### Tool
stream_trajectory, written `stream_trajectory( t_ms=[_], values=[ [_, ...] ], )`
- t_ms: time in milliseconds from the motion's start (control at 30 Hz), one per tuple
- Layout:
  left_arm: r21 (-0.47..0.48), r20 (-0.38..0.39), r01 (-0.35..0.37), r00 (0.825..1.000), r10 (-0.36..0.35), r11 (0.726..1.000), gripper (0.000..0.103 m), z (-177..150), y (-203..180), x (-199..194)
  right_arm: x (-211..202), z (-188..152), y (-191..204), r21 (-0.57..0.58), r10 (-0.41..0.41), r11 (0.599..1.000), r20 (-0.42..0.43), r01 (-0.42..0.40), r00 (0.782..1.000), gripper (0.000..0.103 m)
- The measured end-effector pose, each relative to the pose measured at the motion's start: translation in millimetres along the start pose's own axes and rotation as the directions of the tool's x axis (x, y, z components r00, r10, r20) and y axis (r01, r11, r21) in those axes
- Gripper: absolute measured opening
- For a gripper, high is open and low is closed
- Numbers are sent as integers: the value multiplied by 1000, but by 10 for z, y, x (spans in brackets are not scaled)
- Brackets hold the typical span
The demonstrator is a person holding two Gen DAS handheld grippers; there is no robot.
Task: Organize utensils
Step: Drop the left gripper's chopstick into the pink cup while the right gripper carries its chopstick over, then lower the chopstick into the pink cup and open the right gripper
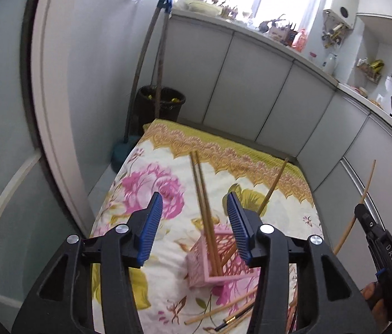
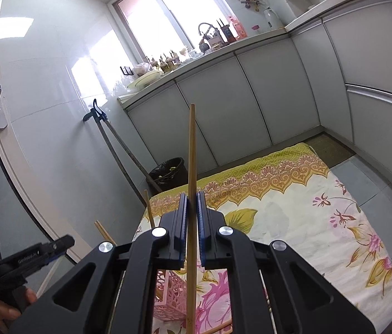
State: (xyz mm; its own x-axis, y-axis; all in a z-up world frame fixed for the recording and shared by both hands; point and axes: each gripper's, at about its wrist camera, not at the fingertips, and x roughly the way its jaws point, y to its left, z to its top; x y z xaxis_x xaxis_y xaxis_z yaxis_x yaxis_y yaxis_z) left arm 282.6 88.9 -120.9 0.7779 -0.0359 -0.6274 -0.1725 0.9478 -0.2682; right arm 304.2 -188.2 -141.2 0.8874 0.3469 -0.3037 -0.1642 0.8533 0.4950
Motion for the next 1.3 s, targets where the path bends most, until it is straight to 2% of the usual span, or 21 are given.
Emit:
stream_trajectory(
  t_ms=[67, 133, 267, 400, 667, 800, 900, 967, 1000, 1100, 1200, 1300],
  values=[
    [-51, -71, -12, 997, 9, 999, 53, -58, 139, 59, 35, 1, 51, 14, 1, 1000, 13, -1, 1000, 7],
    [-79, -96, -2, 995, -6, 997, 53, -58, 226, 89, 75, 15, 142, 2, 2, 1000, 24, -2, 1000, 7],
    [-26, -48, -35, 998, 34, 999, 54, -56, 210, 0, 146, 91, 369, -9, 31, 999, 69, -30, 997, 7],
    [-40, -55, -21, 998, 18, 999, 55, -45, 245, 14, 283, 103, 672, -76, 66, 995, 120, -57, 991, 7],
    [-49, -63, -23, 998, 20, 999, 55, -10, 312, 70, 724, -406, 883, -250, 13, 968, 92, 10, 996, 7],
    [-43, -61, -19, 998, 16, 999, 55, -5, 308, 75, 792, -491, 824, -266, -3, 964, 53, 17, 999, 7],
    [-34, -66, -8, 998, 5, 999, 55, -13, 275, 83, 806, -483, 785, -261, 3, 965, -14, -6, 1000, 8],
    [-26, -65, -5, 998, 3, 1000, 55, -18, 261, 80, 765, -443, 752, -256, 4, 967, -52, -17, 999, 19],
    [-20, -64, -2, 998, 1, 1000, 55, -21, 248, 72, 727, -411, 728, -254, -4, 967, -63, -12, 998, 27],
    [8, -59, 11, 998, -10, 1000, 55, -40, 191, 37, 513, -236, 550, -219, -46, 975, -76, 29, 996, 29],
    [79, -48, 34, 998, -30, 996, 55, -75, 34, -25, 239, -30, 225, -149, -123, 983, -107, 106, 987, 32],
    [178, -57, 83, 996, -74, 981, 55, -158, -217, -68, -71, 78, -161, -79, -202, 978, -164, 191, 965, 32]
  ],
)
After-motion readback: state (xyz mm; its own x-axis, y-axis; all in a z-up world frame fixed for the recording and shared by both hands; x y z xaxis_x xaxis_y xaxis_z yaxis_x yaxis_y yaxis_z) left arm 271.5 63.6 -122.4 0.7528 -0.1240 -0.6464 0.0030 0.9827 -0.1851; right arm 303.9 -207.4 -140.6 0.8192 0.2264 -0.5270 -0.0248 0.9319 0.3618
